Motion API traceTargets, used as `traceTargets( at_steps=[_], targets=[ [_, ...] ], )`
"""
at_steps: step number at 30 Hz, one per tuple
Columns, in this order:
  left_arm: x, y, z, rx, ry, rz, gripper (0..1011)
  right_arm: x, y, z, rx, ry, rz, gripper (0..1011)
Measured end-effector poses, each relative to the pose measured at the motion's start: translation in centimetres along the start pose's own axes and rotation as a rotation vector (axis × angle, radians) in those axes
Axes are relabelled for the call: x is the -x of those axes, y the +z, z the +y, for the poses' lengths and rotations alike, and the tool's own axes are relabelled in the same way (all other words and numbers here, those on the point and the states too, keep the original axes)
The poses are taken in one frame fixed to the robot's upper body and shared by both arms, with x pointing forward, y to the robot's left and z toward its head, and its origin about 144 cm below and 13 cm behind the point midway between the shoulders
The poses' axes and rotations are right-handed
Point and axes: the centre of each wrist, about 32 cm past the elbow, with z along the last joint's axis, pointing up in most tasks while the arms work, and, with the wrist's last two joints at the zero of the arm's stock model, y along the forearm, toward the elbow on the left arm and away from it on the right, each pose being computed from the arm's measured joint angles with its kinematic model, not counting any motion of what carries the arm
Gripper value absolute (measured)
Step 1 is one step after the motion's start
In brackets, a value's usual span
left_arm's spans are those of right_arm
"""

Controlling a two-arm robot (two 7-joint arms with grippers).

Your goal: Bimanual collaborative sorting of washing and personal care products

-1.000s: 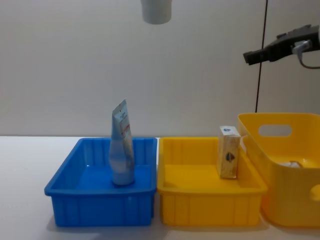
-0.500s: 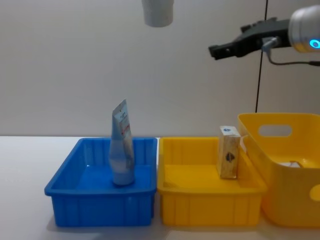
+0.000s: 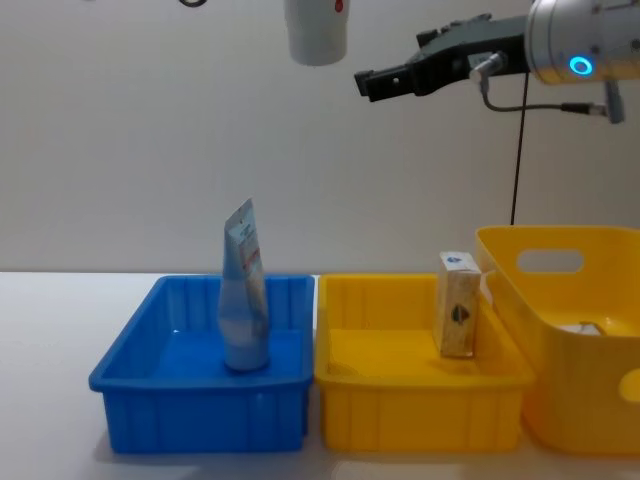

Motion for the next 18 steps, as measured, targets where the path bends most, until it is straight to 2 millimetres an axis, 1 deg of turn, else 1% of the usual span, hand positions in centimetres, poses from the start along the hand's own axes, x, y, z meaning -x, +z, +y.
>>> traceTargets(
  at_steps=[18],
  targets=[
    [0.0,-0.3,-0.1,-0.01,0.001,-0.001,217,0.1,1.7,0.9,-0.006,0.088,0.002,1004]
  ],
)
